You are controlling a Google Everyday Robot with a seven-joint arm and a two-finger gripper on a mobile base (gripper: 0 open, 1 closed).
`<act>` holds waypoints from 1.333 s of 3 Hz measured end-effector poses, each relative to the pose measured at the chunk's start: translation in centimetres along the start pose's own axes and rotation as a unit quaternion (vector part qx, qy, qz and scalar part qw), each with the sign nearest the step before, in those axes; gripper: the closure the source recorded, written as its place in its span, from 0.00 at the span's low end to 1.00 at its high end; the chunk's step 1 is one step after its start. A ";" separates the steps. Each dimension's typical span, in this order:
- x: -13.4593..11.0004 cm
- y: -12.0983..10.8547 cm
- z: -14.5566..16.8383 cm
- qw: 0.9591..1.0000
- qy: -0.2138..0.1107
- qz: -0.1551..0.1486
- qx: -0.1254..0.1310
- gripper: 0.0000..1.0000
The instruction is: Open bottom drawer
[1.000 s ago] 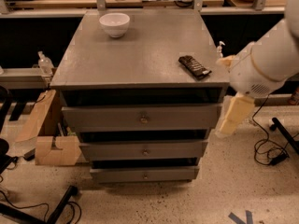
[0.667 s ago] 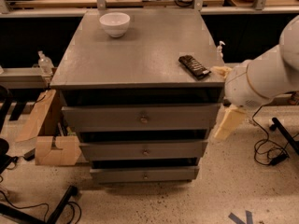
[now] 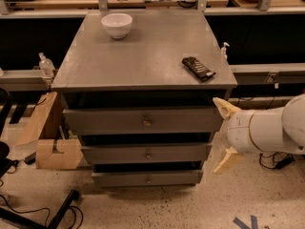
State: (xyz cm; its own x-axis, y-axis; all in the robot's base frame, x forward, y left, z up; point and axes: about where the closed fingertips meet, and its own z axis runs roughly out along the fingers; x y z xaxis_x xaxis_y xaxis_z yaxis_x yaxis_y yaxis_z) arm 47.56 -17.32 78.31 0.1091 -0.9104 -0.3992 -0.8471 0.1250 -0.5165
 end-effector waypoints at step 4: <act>3.4 4.8 8.1 0.999 0.035 0.014 -0.001 0.00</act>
Offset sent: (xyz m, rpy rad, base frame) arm 0.0059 -0.0066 -0.0006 -0.0021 -0.0584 -0.0372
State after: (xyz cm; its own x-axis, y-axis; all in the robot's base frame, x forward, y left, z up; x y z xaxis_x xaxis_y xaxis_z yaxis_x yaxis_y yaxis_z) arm 48.08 -16.60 68.38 0.0488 -0.9321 -0.3588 -0.8498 0.1501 -0.5053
